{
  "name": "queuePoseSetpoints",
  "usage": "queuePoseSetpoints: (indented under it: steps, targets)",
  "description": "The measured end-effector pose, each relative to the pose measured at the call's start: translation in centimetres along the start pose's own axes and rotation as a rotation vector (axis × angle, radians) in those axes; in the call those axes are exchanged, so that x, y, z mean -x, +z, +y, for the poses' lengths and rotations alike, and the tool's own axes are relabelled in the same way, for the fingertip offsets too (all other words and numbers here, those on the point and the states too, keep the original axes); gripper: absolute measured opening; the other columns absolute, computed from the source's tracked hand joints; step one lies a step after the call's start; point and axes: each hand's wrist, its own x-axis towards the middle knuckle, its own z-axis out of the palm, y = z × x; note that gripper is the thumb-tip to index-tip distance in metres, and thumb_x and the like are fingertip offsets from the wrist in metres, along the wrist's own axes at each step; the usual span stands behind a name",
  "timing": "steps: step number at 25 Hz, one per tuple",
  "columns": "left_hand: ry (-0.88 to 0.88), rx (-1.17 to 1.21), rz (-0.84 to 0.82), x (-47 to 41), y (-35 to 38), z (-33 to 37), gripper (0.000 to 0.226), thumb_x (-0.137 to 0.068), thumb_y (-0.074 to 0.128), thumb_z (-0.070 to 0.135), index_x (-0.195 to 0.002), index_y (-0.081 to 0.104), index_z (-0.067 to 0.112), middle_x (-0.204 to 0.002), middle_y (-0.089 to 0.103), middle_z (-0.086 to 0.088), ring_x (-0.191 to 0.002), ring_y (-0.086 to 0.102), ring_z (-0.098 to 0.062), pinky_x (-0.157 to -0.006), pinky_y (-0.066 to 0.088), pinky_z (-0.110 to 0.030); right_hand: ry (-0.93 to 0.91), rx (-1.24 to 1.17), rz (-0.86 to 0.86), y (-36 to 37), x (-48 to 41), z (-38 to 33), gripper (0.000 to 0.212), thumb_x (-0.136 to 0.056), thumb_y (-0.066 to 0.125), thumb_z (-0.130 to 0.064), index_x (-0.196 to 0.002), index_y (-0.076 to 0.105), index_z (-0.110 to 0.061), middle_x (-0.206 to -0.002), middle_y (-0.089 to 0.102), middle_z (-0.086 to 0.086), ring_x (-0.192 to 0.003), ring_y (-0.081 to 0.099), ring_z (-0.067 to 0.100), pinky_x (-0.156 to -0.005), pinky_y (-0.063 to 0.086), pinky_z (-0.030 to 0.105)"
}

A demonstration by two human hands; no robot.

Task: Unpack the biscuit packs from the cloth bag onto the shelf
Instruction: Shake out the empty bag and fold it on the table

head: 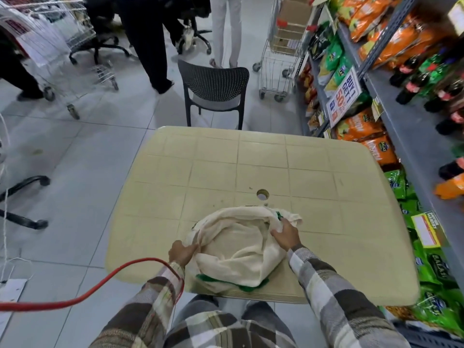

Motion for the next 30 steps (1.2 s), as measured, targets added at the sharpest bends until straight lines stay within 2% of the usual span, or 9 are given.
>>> queuePoseSetpoints:
  steps: [3,5,8,11,14,18,20,27,30]
  targets:
    - [0.019,0.007,-0.026,-0.7,-0.7,0.1,0.031,-0.080,0.074,0.022,-0.100,0.069,-0.002,-0.104,0.069,-0.020,-0.096,0.061,-0.034,-0.076,0.047,-0.035,0.048,-0.039,0.034,0.2,-0.6,0.4,0.030,-0.085,0.068,-0.014,-0.109,0.068,0.006,-0.100,0.067,0.018,-0.098,0.062,0.031,-0.083,0.047,0.033]
    - [0.052,0.034,0.026,-0.8,-1.3,0.7,0.029,-0.081,0.073,0.023,-0.097,0.068,-0.001,-0.100,0.068,-0.020,-0.093,0.061,-0.034,-0.072,0.043,-0.033,0.072,-0.034,0.020,-0.2,-1.1,1.1,0.031,-0.075,0.072,-0.020,-0.089,0.071,0.008,-0.077,0.061,0.011,-0.076,0.056,0.024,-0.070,0.048,0.035]
    - [0.210,0.032,0.147,-0.8,-2.8,2.7,0.021,-0.084,0.066,0.016,-0.098,0.062,0.000,-0.098,0.065,-0.018,-0.095,0.061,-0.036,-0.072,0.040,-0.033,0.032,-0.045,0.016,-2.2,-1.7,1.8,0.017,-0.078,0.075,-0.016,-0.080,0.069,0.000,-0.076,0.062,0.010,-0.076,0.056,0.023,-0.068,0.043,0.031]
    - [0.389,0.070,0.256,-1.1,-4.4,5.1,0.015,-0.085,0.056,0.007,-0.098,0.063,0.003,-0.096,0.066,-0.015,-0.094,0.061,-0.034,-0.074,0.042,-0.033,0.016,-0.221,0.114,-5.1,-2.4,2.9,0.016,-0.070,0.071,-0.028,-0.072,0.068,-0.012,-0.070,0.063,0.004,-0.074,0.059,0.023,-0.075,0.055,0.041]
    - [0.489,0.044,0.356,-1.7,-5.3,7.6,0.018,-0.084,0.052,0.006,-0.099,0.063,0.006,-0.102,0.064,-0.016,-0.099,0.058,-0.035,-0.081,0.047,-0.039,-0.015,-0.338,0.274,-7.0,-3.5,4.1,0.009,-0.062,0.066,-0.018,-0.060,0.060,-0.012,-0.057,0.052,-0.003,-0.062,0.050,0.018,-0.067,0.059,0.046]
    - [0.600,-0.019,0.505,-1.1,-5.4,10.9,0.020,-0.076,0.053,-0.005,-0.094,0.057,0.000,-0.109,0.049,-0.020,-0.105,0.044,-0.037,-0.078,0.040,-0.040,-0.143,-0.313,0.392,-9.0,-2.5,2.8,0.019,-0.065,0.064,0.002,-0.058,0.047,-0.003,-0.055,0.038,-0.002,-0.058,0.037,0.014,-0.048,0.035,0.026]
    - [0.606,-0.036,0.539,-0.9,-5.4,11.9,0.021,-0.071,0.058,-0.004,-0.090,0.054,0.003,-0.108,0.047,-0.019,-0.103,0.043,-0.036,-0.072,0.040,-0.040,-0.197,-0.350,0.355,-9.4,-2.3,2.6,0.024,-0.065,0.066,-0.002,-0.058,0.045,-0.009,-0.056,0.038,-0.004,-0.058,0.034,0.013,-0.047,0.026,0.023]
    - [0.615,-0.084,0.400,-1.9,-5.0,11.3,0.011,-0.085,0.054,0.008,-0.095,0.059,0.006,-0.098,0.057,-0.011,-0.091,0.050,-0.027,-0.077,0.042,-0.036,-0.340,-0.433,0.136,-10.1,-2.8,3.0,0.027,-0.065,0.074,-0.034,-0.073,0.057,-0.015,-0.060,0.047,-0.007,-0.058,0.040,0.009,-0.056,0.032,0.023]
    - [0.643,-0.147,0.372,-2.3,-4.8,10.6,0.021,-0.084,0.051,-0.004,-0.096,0.066,0.004,-0.098,0.061,-0.012,-0.099,0.051,-0.031,-0.083,0.044,-0.038,-0.333,-0.548,0.157,-10.0,-3.2,2.5,0.018,-0.072,0.066,-0.023,-0.073,0.051,-0.013,-0.069,0.049,-0.004,-0.067,0.042,0.013,-0.062,0.035,0.026]
